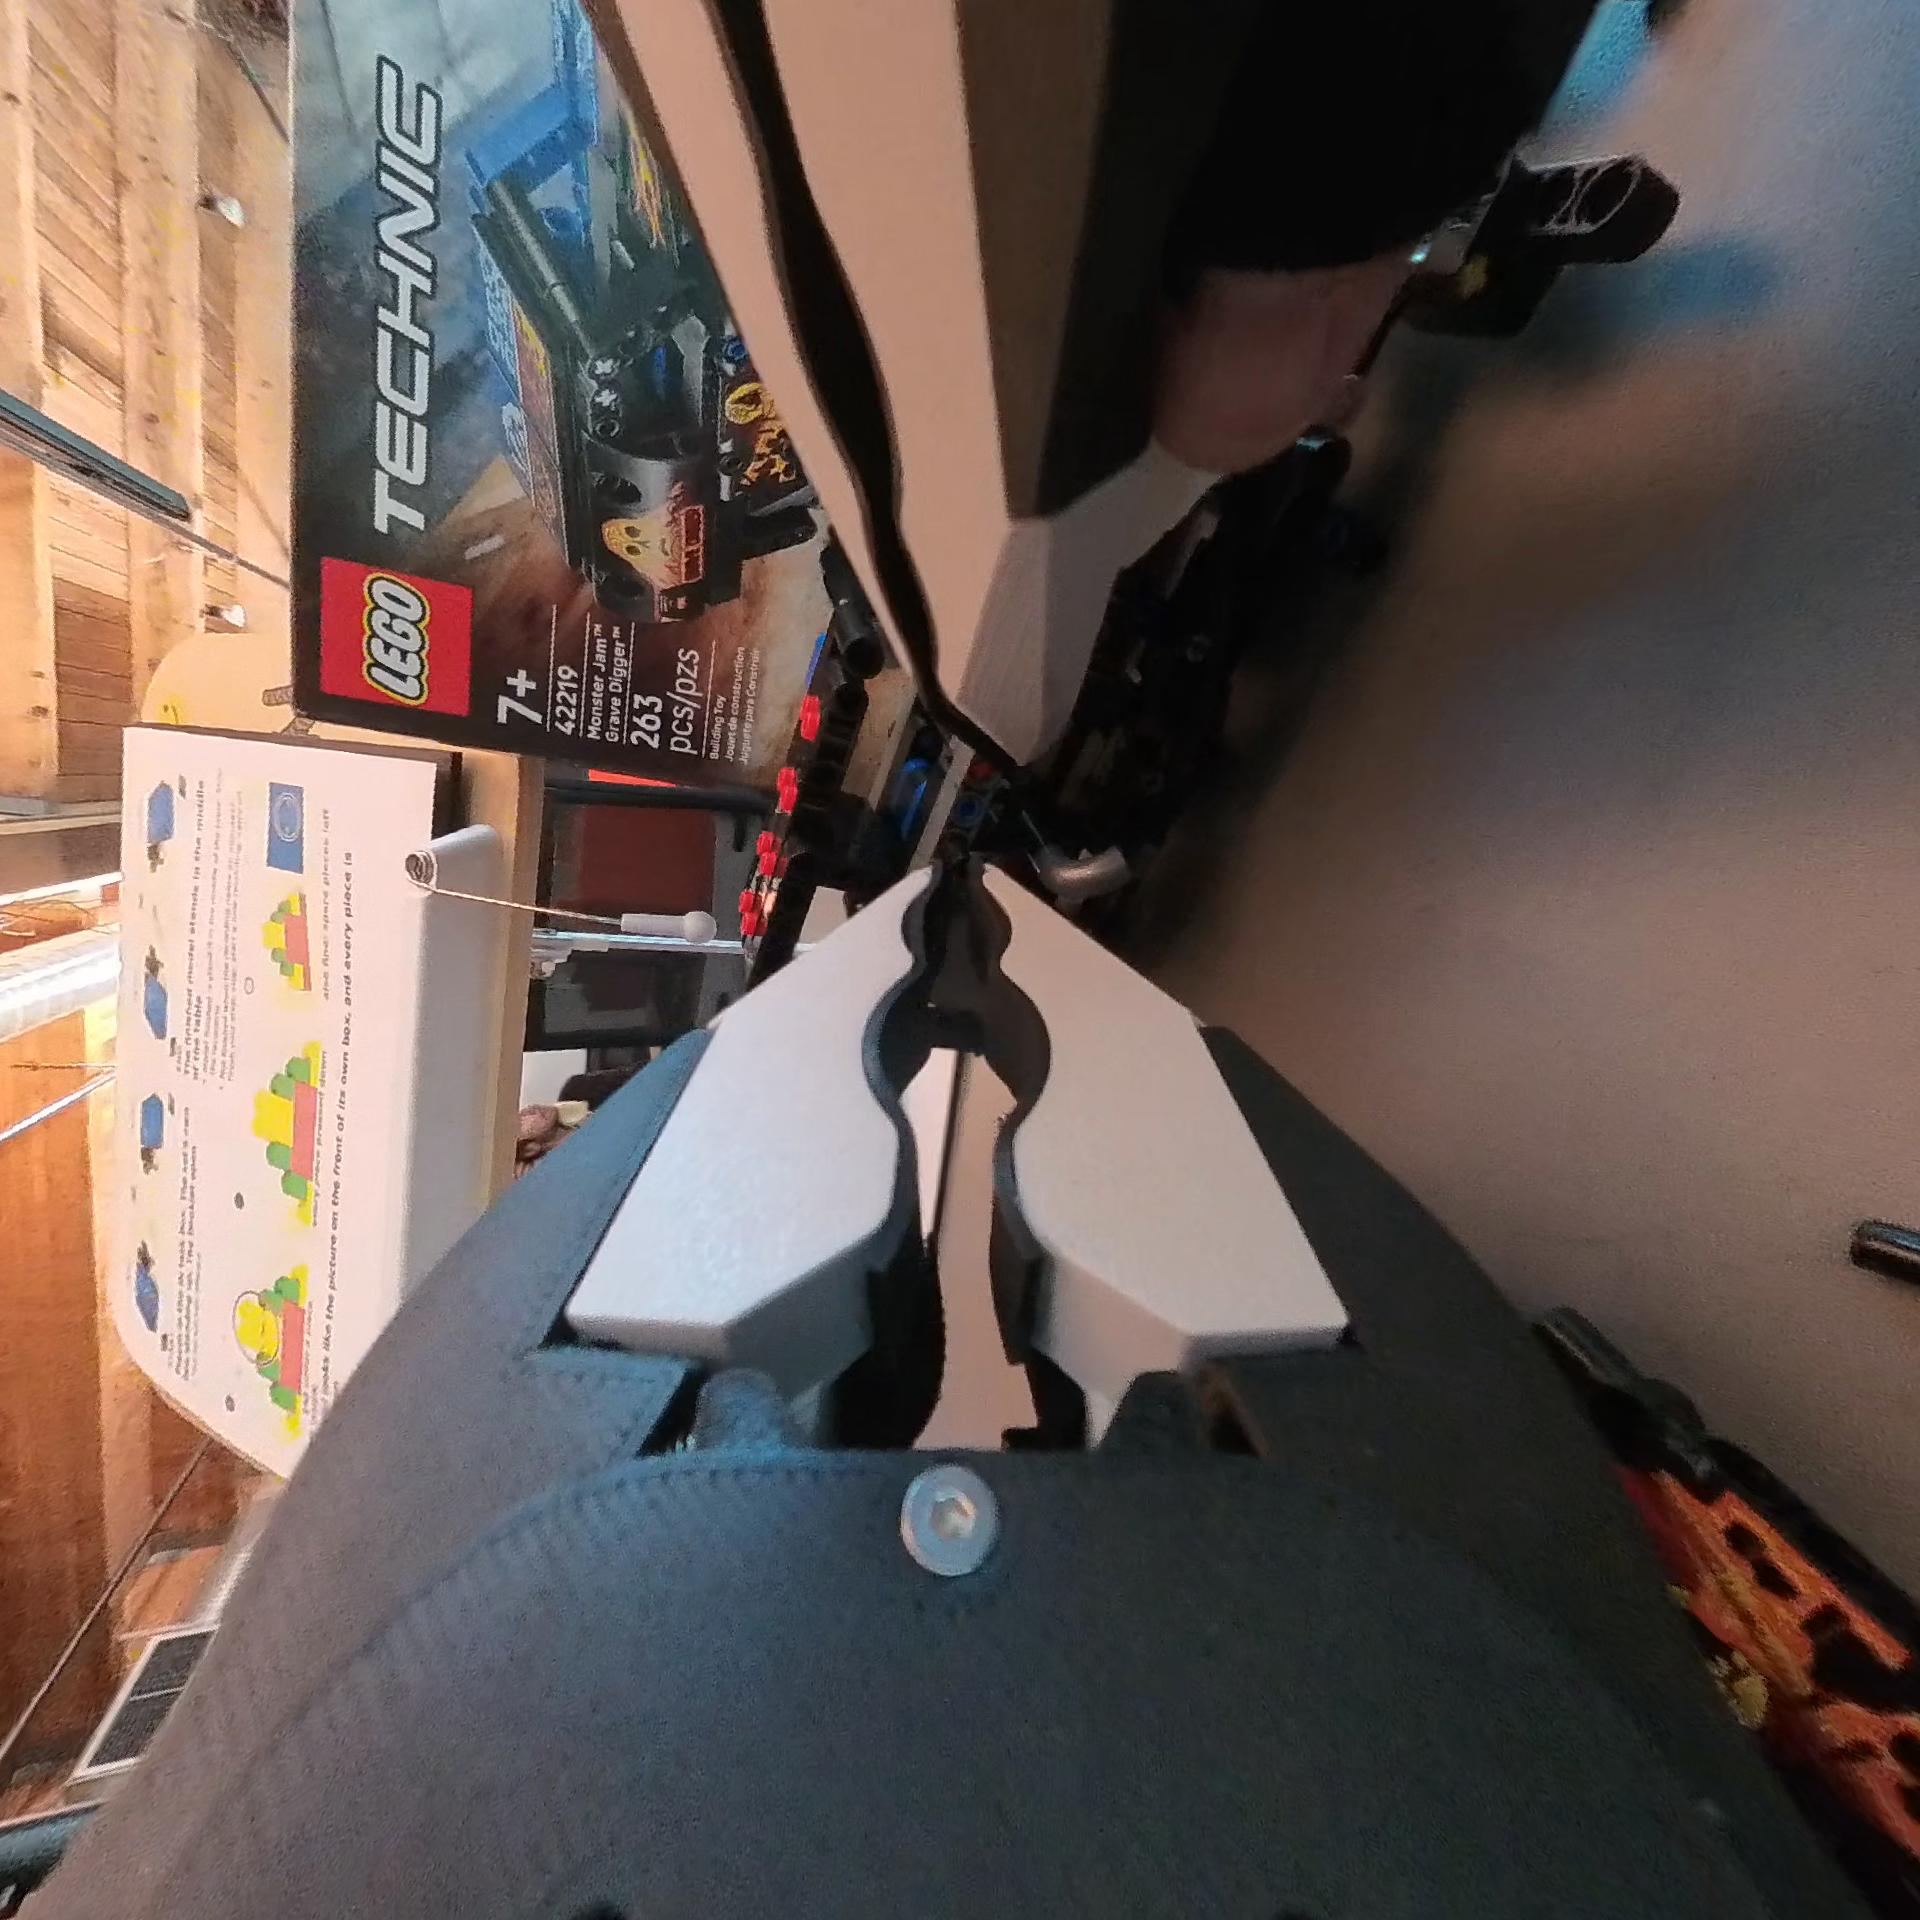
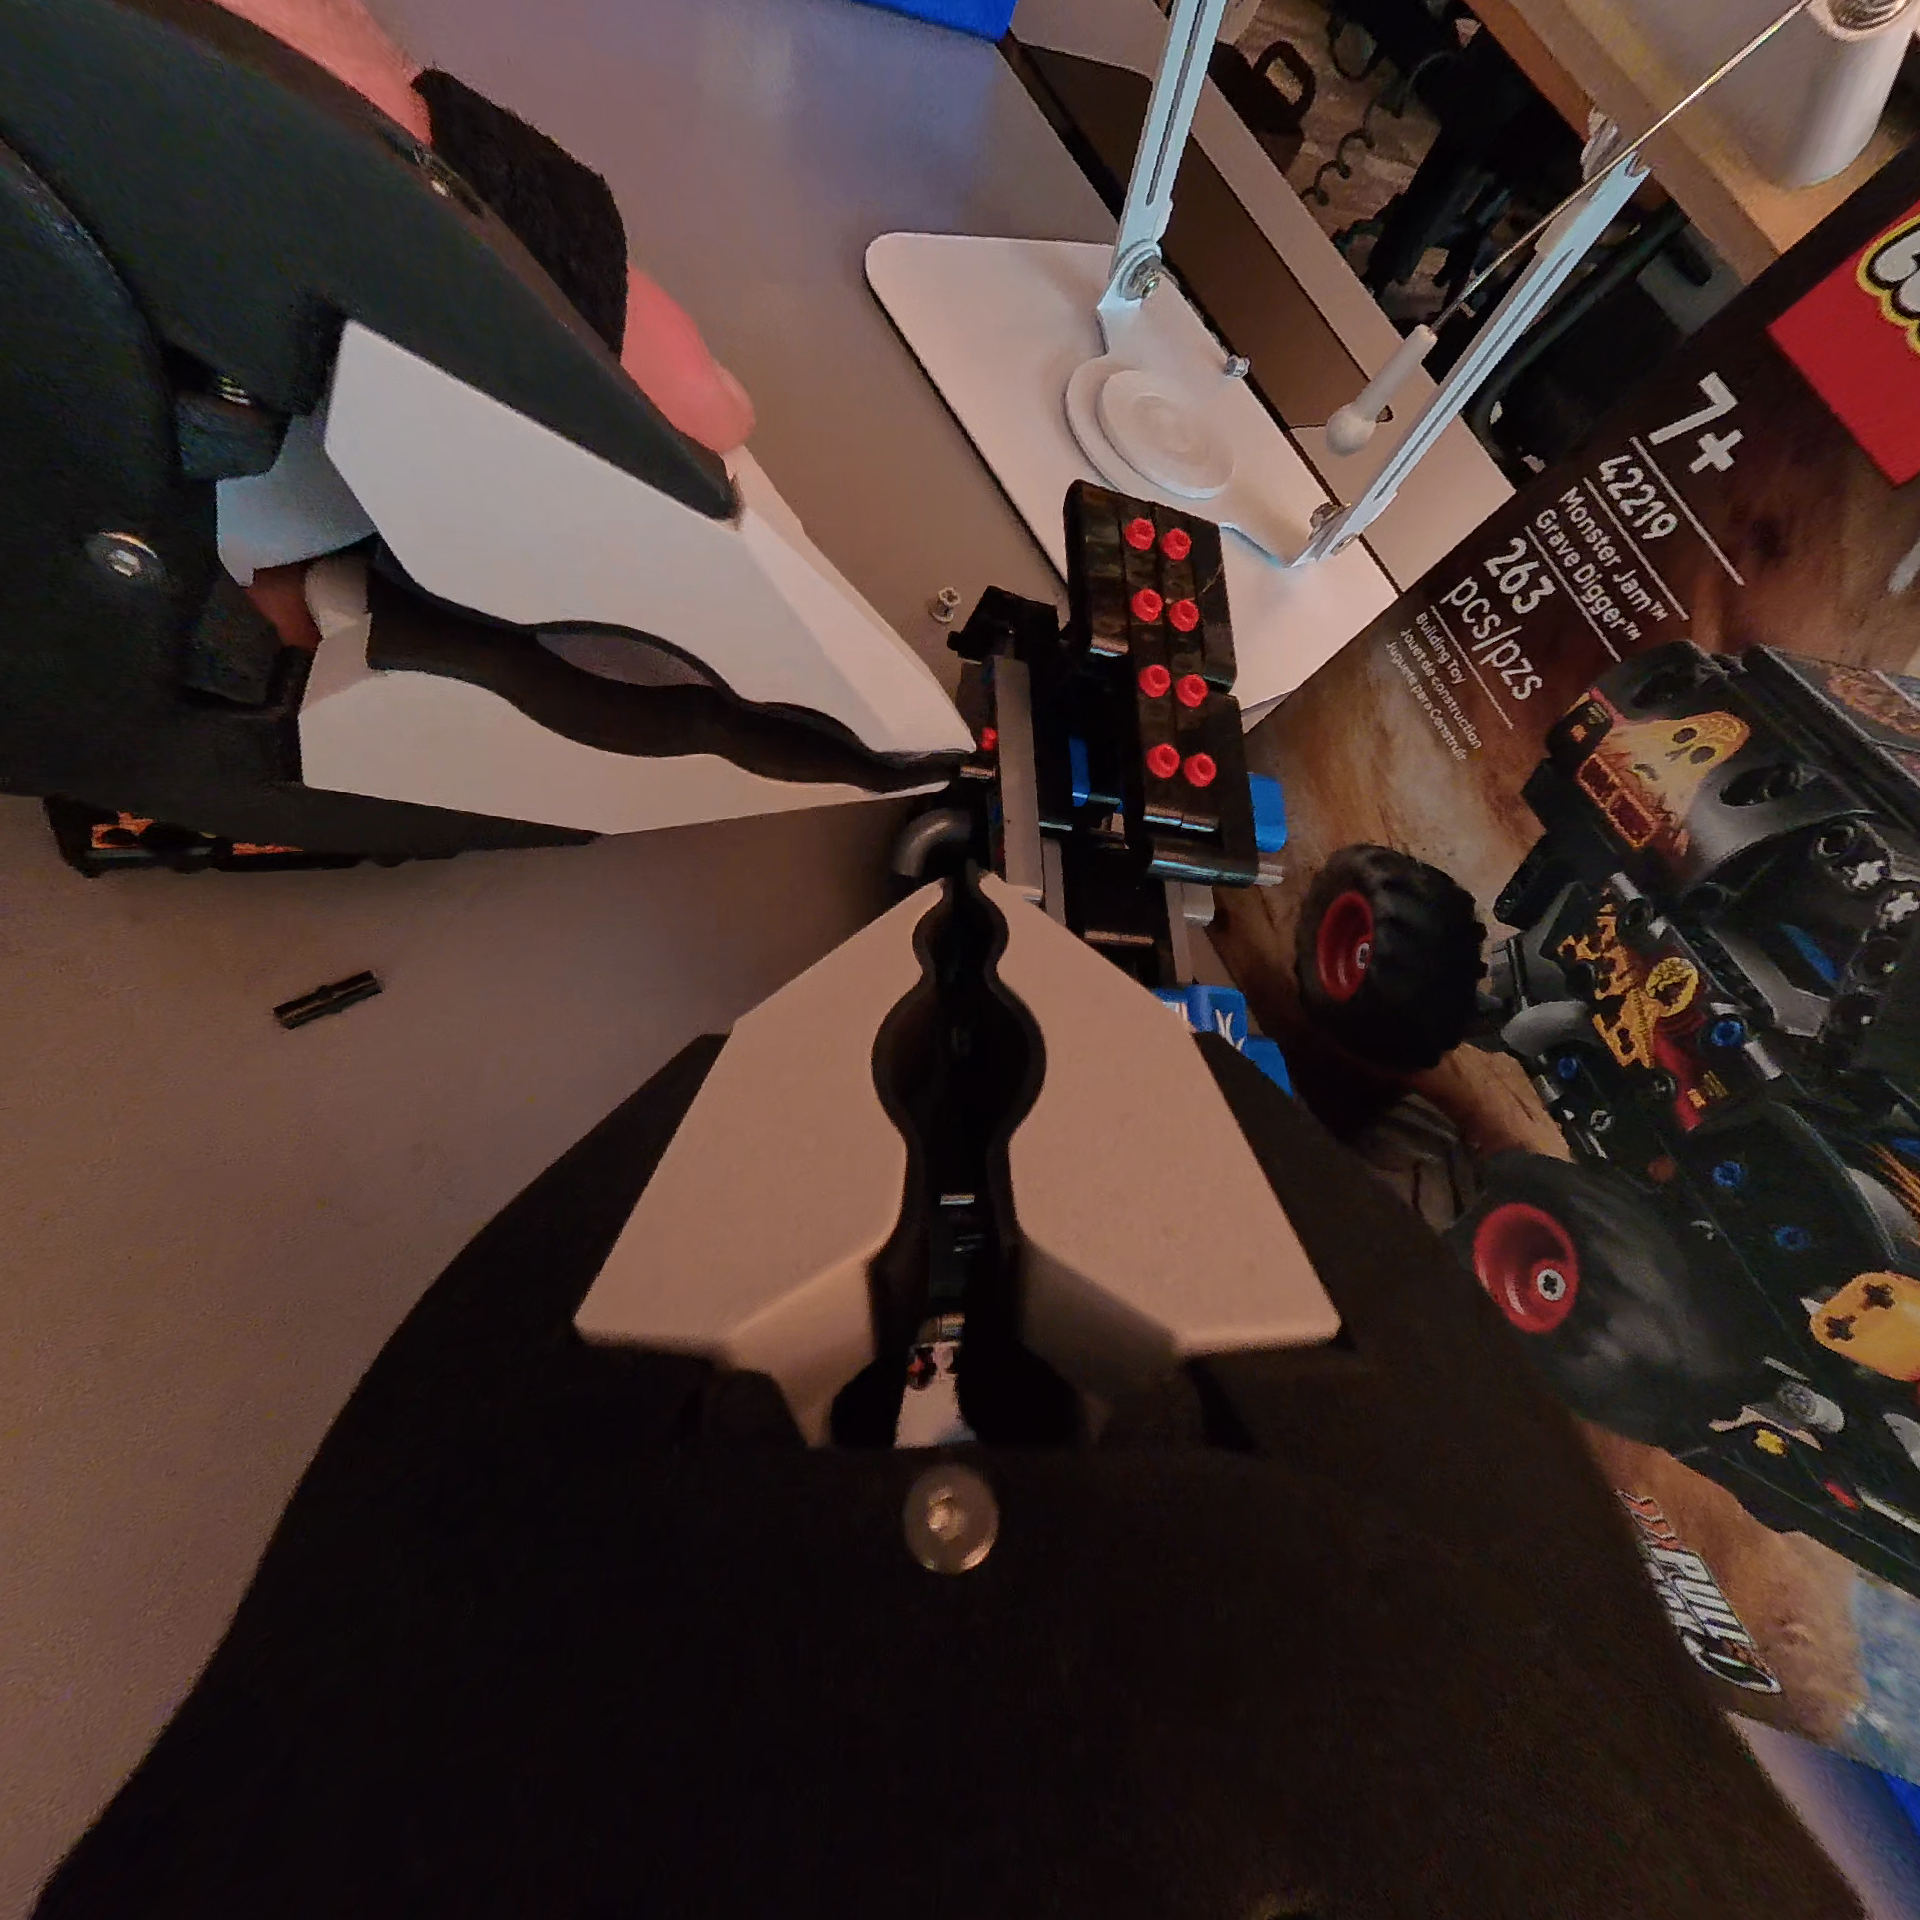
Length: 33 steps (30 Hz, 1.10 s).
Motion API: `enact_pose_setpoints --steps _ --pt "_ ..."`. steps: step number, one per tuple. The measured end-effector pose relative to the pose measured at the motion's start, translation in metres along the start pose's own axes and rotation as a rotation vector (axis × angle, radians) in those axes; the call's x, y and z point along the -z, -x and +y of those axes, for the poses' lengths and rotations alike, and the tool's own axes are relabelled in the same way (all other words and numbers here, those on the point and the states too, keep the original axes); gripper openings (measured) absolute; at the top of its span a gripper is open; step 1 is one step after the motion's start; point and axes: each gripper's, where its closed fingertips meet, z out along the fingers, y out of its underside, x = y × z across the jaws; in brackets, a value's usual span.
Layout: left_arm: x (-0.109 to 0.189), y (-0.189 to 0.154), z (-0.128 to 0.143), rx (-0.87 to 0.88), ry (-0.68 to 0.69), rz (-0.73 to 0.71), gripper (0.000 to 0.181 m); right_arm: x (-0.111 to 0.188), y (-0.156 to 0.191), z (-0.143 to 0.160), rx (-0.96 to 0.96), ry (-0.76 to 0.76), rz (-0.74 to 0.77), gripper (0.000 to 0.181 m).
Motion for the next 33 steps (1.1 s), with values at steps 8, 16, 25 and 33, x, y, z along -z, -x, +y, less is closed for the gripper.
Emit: enact_pose_setpoints --steps 8,16,25,33 --pt "-0.007 0.000 -0.002 -0.001 0.003 -0.002 0.007 0.000 -0.005 0.001 -0.006 -0.002 0.010 0.000" --pt "-0.013 0.002 -0.007 -0.038 0.019 -0.017 0.002 -0.003 -0.007 -0.001 0.016 -0.002 0.030 0.000" --pt "-0.014 0.001 -0.011 -0.076 0.036 -0.004 0.000 -0.011 -0.009 -0.003 0.007 0.007 0.028 0.000" --pt "0.008 -0.030 -0.030 -0.125 -0.025 0.118 0.001 -0.009 -0.021 0.001 -0.073 -0.014 0.007 0.000"
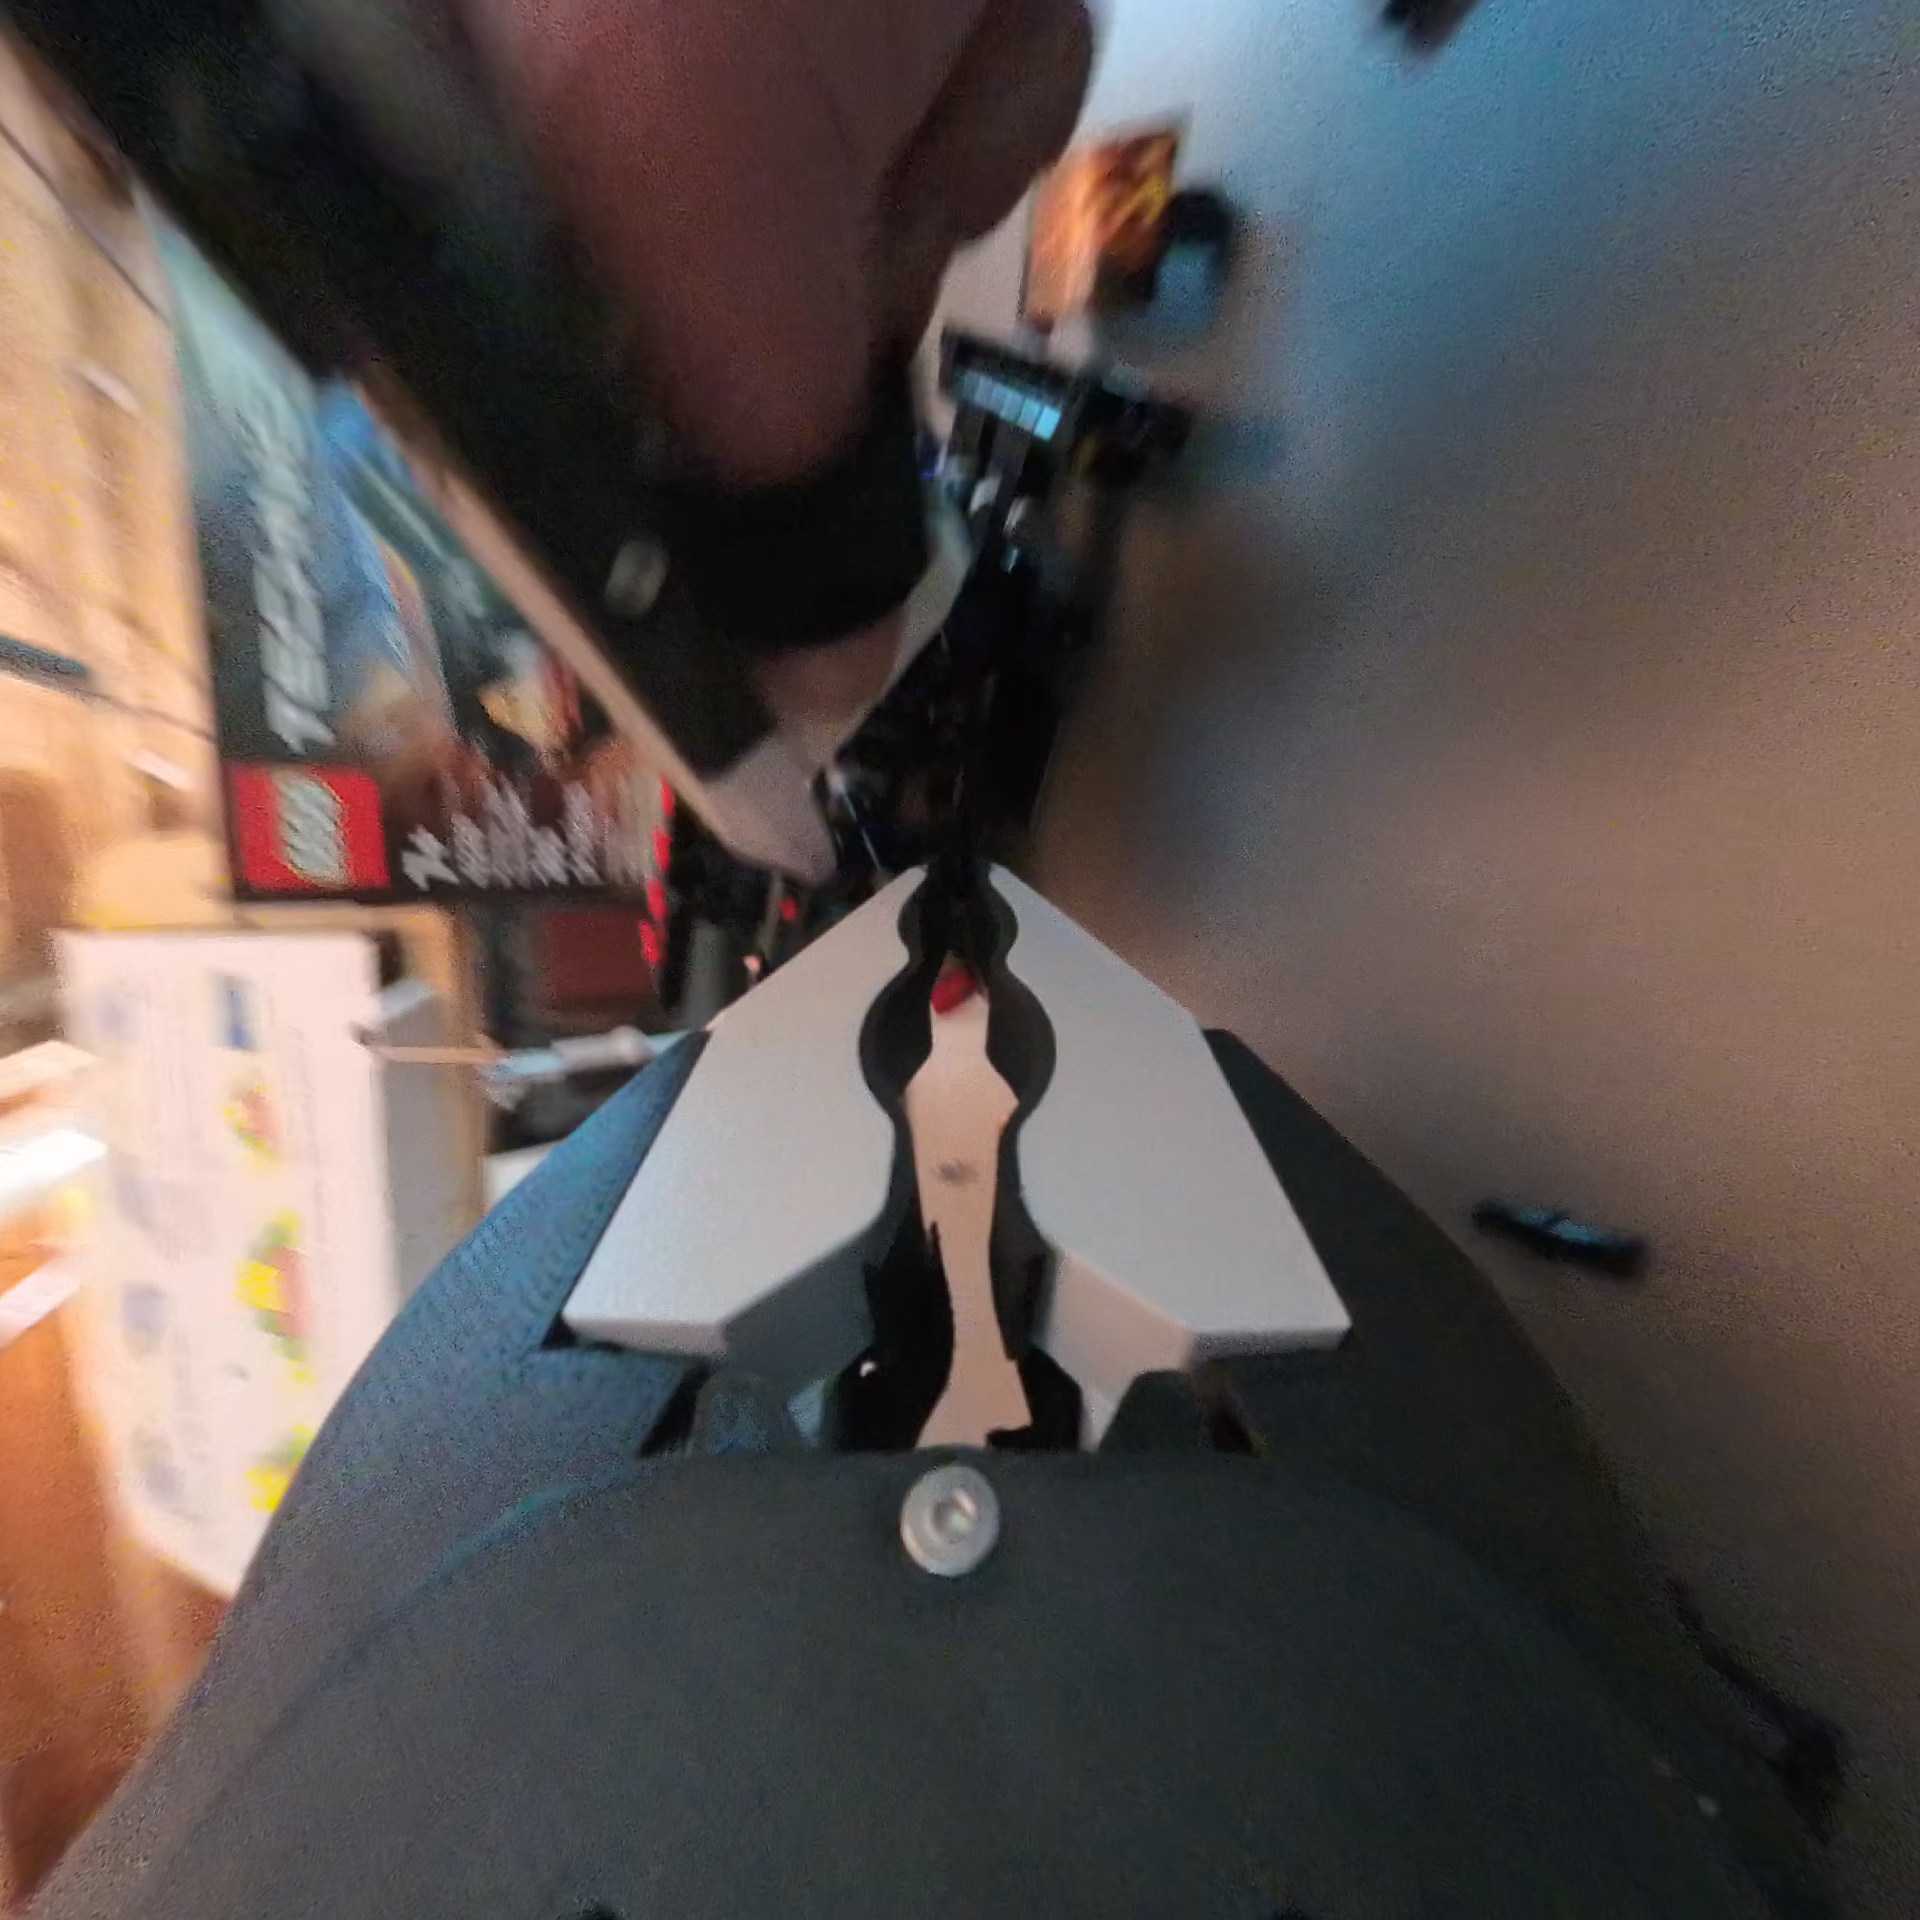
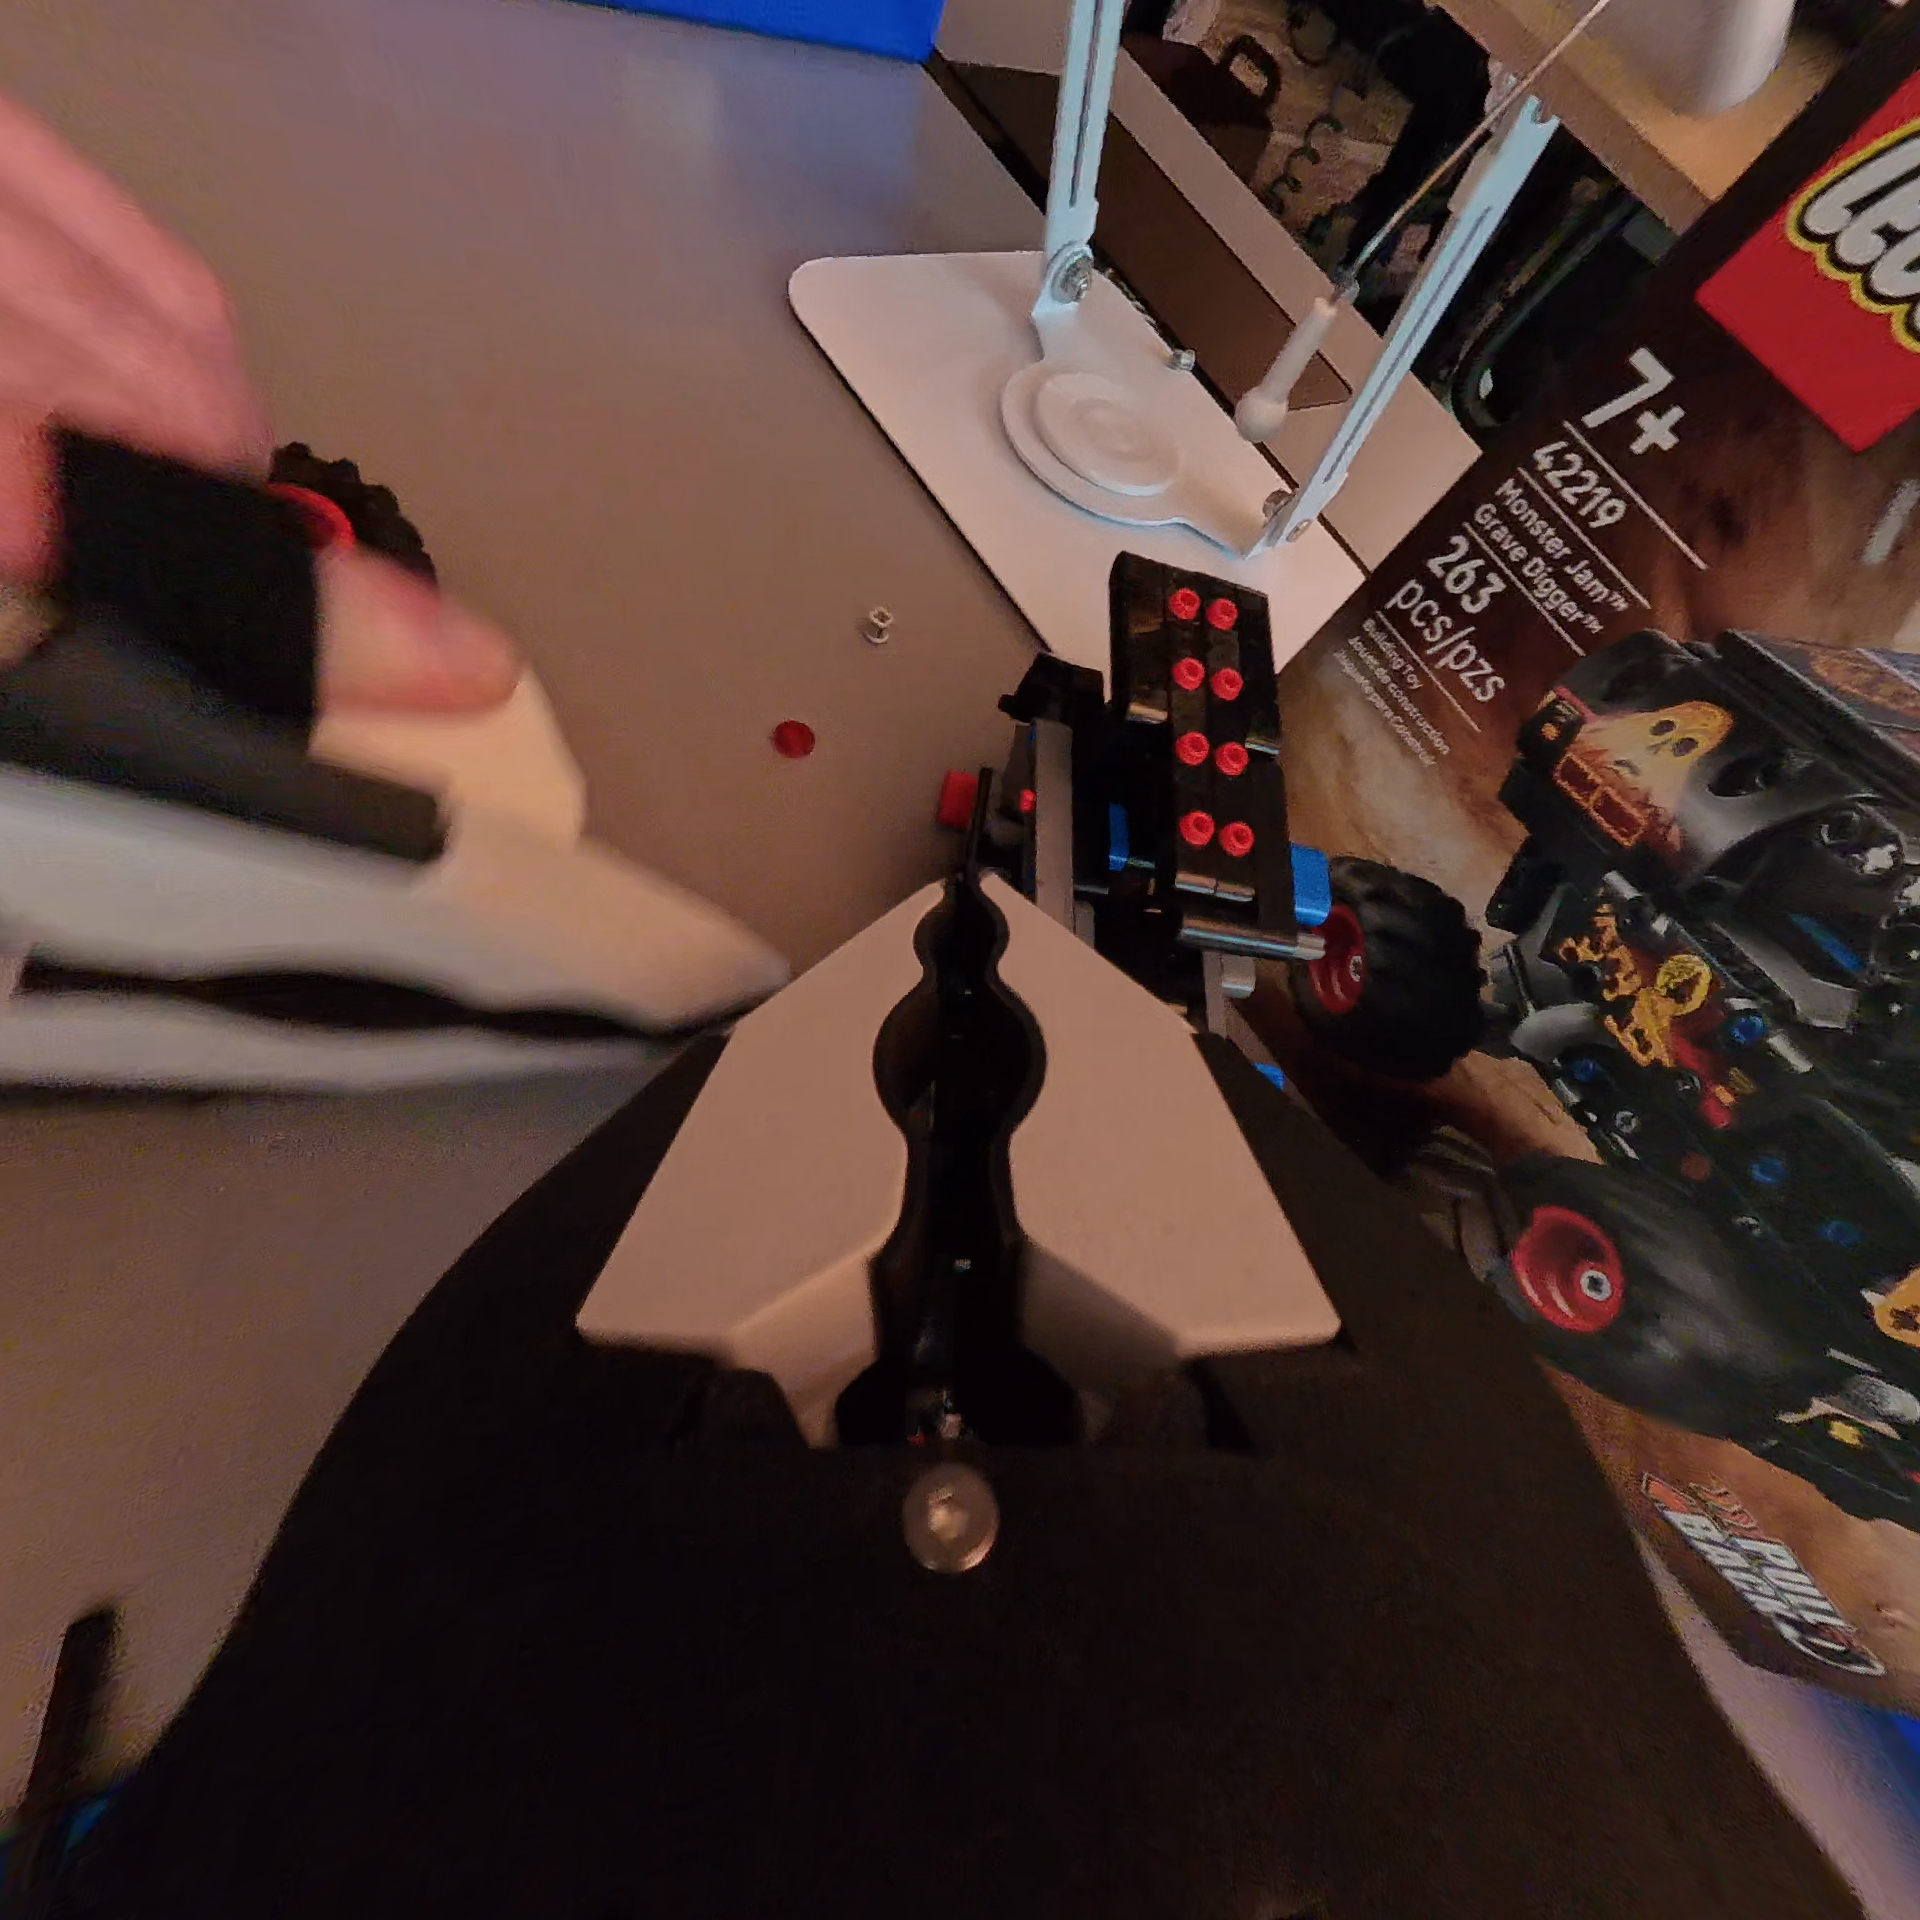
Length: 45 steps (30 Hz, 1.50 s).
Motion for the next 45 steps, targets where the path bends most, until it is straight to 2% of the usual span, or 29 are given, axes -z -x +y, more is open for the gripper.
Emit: enact_pose_setpoints --steps 1,2,4,5,6,8,10,13,16,19,21,23,26,30,32,33,34,36,38,42,45 --pt "-0.002 -0.001 0.010 0.086 0.021 0.078 0.002 0.001 0.001 0.000 0.007 -0.002 -0.007 0.000" --pt "0.002 -0.006 0.008 0.153 -0.037 0.145 0.002 0.002 0.003 -0.001 0.000 -0.014 -0.022 0.000" --pt "0.008 -0.016 0.004 0.185 -0.103 0.202 0.003 0.006 0.006 -0.007 -0.010 -0.050 -0.059 0.000" --pt "0.009 -0.018 0.006 0.195 -0.105 0.221 0.006 0.011 0.005 -0.010 -0.013 -0.069 -0.070 0.000" --pt "0.010 -0.018 0.007 0.219 -0.109 0.242 0.017 0.018 0.004 -0.016 -0.030 -0.099 -0.089 0.000" --pt "0.014 -0.031 0.003 0.233 -0.147 0.343 0.024 0.034 -0.006 -0.025 -0.066 -0.164 -0.089 0.000" --pt "0.015 -0.035 0.003 0.240 -0.158 0.360 0.027 0.047 -0.021 -0.027 -0.102 -0.203 -0.063 0.000" --pt "0.016 -0.024 0.003 0.334 -0.188 0.374 0.044 0.058 -0.048 -0.016 -0.166 -0.207 -0.001 0.004" --pt "0.019 -0.019 0.001 0.392 -0.218 0.382 0.054 0.055 -0.063 0.002 -0.236 -0.151 0.013 0.025" --pt "0.020 -0.015 0.002 0.446 -0.224 0.400 0.059 0.046 -0.066 0.017 -0.293 -0.090 -0.016 0.035" --pt "0.023 -0.017 -0.001 0.439 -0.238 0.415 0.041 0.037 -0.058 0.029 -0.312 -0.032 -0.068 0.036" --pt "0.025 -0.021 -0.003 0.443 -0.249 0.446 0.031 0.035 -0.048 0.029 -0.347 -0.035 -0.144 0.028" --pt "0.027 -0.016 -0.007 0.462 -0.269 0.435 0.029 0.038 -0.039 0.028 -0.405 -0.042 -0.235 0.029" --pt "0.024 -0.007 -0.025 0.419 -0.274 0.362 0.032 0.038 -0.024 0.023 -0.433 -0.051 -0.319 0.020" --pt "0.022 -0.005 -0.037 0.401 -0.271 0.338 0.031 0.035 -0.017 0.020 -0.406 -0.045 -0.320 0.022" --pt "0.019 -0.004 -0.038 0.397 -0.254 0.319 0.024 0.035 -0.015 0.019 -0.394 -0.043 -0.322 0.022" --pt "0.016 -0.006 -0.037 0.382 -0.223 0.309 0.018 0.036 -0.015 0.018 -0.377 -0.038 -0.315 0.022" --pt "0.014 -0.006 -0.034 0.344 -0.192 0.276 0.017 0.040 -0.016 0.017 -0.333 -0.046 -0.283 0.021" --pt "0.015 -0.001 -0.030 0.375 -0.181 0.260 0.005 0.044 -0.017 0.018 -0.243 -0.034 -0.236 0.022" --pt "0.014 0.000 -0.024 0.396 -0.169 0.237 0.005 0.045 -0.004 0.014 -0.148 -0.014 -0.211 0.024" --pt "0.013 0.000 -0.023 0.430 -0.165 0.231 0.005 0.037 -0.001 0.011 -0.151 -0.001 -0.166 0.038"
